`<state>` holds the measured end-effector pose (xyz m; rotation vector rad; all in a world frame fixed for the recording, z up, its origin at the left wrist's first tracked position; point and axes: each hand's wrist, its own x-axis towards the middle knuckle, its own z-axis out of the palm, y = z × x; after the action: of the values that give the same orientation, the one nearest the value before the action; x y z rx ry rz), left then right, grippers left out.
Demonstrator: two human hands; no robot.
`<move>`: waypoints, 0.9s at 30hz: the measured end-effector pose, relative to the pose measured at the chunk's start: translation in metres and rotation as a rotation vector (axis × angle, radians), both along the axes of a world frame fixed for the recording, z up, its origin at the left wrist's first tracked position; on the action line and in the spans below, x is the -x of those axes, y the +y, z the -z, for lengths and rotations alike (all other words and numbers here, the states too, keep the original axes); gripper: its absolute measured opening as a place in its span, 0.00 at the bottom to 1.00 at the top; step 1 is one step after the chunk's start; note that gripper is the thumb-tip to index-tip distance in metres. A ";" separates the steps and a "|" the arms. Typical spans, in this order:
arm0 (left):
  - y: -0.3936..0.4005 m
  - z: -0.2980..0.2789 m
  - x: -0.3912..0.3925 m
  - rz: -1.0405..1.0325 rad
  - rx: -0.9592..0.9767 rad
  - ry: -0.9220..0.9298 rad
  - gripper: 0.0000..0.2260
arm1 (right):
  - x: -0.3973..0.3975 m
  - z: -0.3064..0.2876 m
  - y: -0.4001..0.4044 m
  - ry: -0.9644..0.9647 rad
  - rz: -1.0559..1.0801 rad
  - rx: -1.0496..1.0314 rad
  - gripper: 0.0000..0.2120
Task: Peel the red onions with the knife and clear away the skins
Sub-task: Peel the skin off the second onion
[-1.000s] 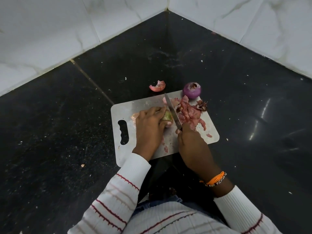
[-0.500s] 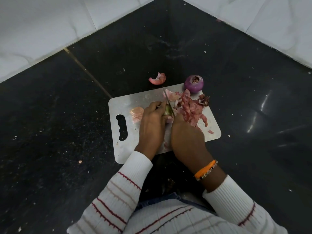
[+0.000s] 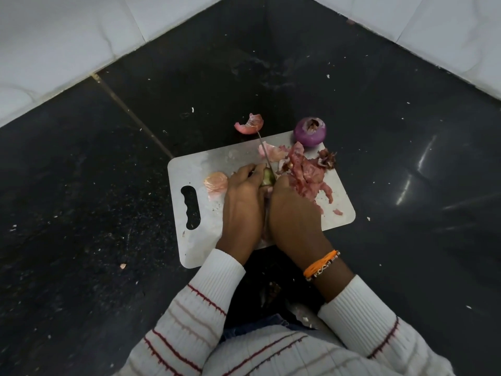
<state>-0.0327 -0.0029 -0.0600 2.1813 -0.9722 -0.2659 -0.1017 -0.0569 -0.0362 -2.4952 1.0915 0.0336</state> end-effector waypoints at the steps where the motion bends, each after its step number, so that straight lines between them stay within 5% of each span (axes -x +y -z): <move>1: -0.001 0.000 0.000 -0.002 0.004 0.005 0.16 | 0.003 -0.001 0.001 -0.010 0.006 -0.020 0.13; 8: -0.003 0.000 0.000 -0.028 0.005 0.011 0.17 | 0.003 0.007 0.000 -0.027 0.022 -0.011 0.12; 12: -0.005 -0.003 0.000 -0.059 0.026 0.043 0.19 | 0.018 0.004 0.011 -0.020 -0.011 -0.063 0.19; 16: -0.004 0.000 0.003 -0.053 0.012 0.026 0.19 | 0.007 0.009 0.000 -0.056 0.030 -0.044 0.13; 27: -0.010 -0.001 0.003 -0.074 0.018 -0.009 0.19 | 0.017 0.026 0.000 0.087 -0.014 0.045 0.19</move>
<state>-0.0360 -0.0124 -0.0592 2.1989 -0.8929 -0.2124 -0.1189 -0.0573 -0.0626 -2.5630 1.1211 0.1243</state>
